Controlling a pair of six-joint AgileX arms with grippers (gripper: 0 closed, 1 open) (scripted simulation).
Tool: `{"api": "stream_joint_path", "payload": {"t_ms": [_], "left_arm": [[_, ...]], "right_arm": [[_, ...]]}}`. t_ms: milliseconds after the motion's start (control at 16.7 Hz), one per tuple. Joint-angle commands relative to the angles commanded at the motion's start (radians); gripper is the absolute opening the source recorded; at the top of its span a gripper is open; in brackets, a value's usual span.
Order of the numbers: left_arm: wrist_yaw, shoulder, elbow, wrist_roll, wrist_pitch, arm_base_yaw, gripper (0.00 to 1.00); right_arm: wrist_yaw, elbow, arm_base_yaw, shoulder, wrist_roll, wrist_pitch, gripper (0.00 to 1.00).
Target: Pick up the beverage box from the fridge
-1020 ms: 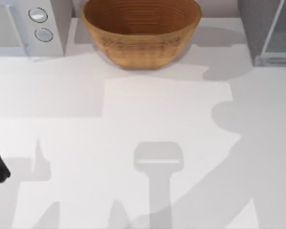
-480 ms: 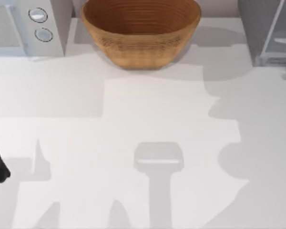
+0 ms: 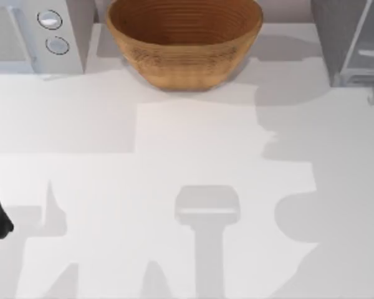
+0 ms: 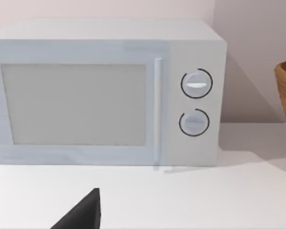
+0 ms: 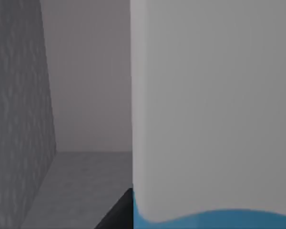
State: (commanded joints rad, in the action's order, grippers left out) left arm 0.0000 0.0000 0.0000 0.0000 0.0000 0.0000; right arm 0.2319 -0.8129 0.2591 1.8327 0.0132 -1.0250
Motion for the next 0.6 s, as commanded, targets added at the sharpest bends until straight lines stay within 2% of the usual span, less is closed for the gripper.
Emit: {"api": "stream_joint_path", "payload": {"t_ms": [300, 600], "left_arm": [[0.000, 0.000, 0.000, 0.000, 0.000, 0.000, 1.00], [0.000, 0.000, 0.000, 0.000, 0.000, 0.000, 1.00]], "right_arm": [[-0.040, 0.119, -0.039, -0.284, -0.009, 0.153, 0.00], [-0.098, 0.331, -0.099, -0.756, -0.010, 0.416, 0.00]]}}
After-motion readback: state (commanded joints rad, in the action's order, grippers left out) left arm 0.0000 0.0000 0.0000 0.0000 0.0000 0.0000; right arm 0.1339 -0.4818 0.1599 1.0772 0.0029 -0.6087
